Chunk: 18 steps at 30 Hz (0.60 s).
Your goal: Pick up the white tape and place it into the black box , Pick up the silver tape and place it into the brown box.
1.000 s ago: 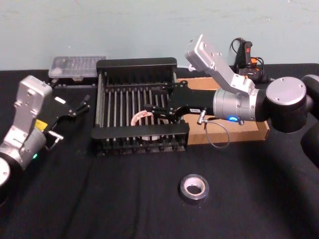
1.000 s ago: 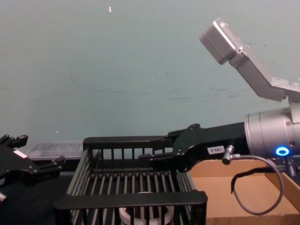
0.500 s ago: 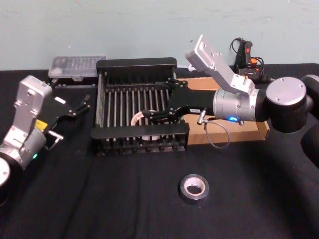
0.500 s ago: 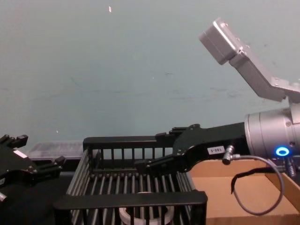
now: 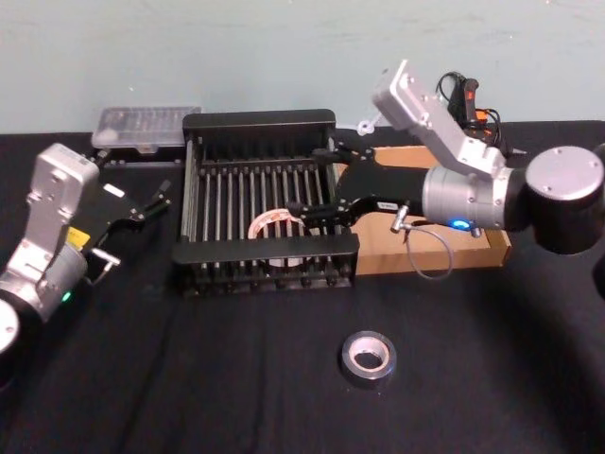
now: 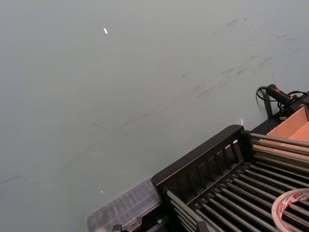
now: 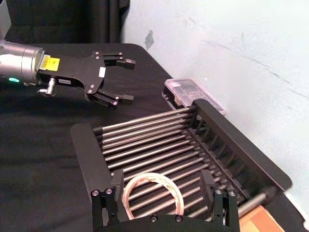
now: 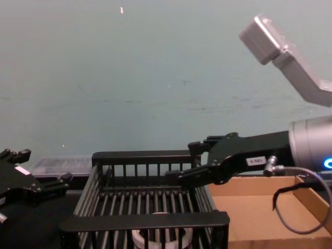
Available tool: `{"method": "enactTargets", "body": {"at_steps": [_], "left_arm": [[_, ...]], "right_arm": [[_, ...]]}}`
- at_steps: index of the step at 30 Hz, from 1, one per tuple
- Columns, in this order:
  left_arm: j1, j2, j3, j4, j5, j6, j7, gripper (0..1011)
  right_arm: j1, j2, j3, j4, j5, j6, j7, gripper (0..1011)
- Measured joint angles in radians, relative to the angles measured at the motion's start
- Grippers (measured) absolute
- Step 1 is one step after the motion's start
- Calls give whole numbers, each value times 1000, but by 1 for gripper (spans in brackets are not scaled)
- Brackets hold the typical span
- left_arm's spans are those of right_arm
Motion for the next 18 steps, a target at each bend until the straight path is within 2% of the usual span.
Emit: {"method": "enactTargets", "body": {"at_steps": [4, 10, 13, 17, 18], "left_arm": [[0, 0, 0, 0, 0, 0, 0, 1001], [0, 0, 0, 0, 0, 0, 0, 1001], [0, 0, 0, 0, 0, 0, 0, 1001], [0, 0, 0, 0, 0, 0, 0, 1001], [0, 0, 0, 0, 0, 0, 0, 1001]], "right_arm": [[-20, 24, 12, -37, 11, 10, -5, 1002], [-73, 82, 43, -123, 39, 31, -22, 1002], [-116, 127, 66, -184, 57, 46, -37, 1003], [-150, 162, 83, -228, 69, 55, -47, 1003], [-167, 180, 90, -247, 74, 59, -51, 1003]]}}
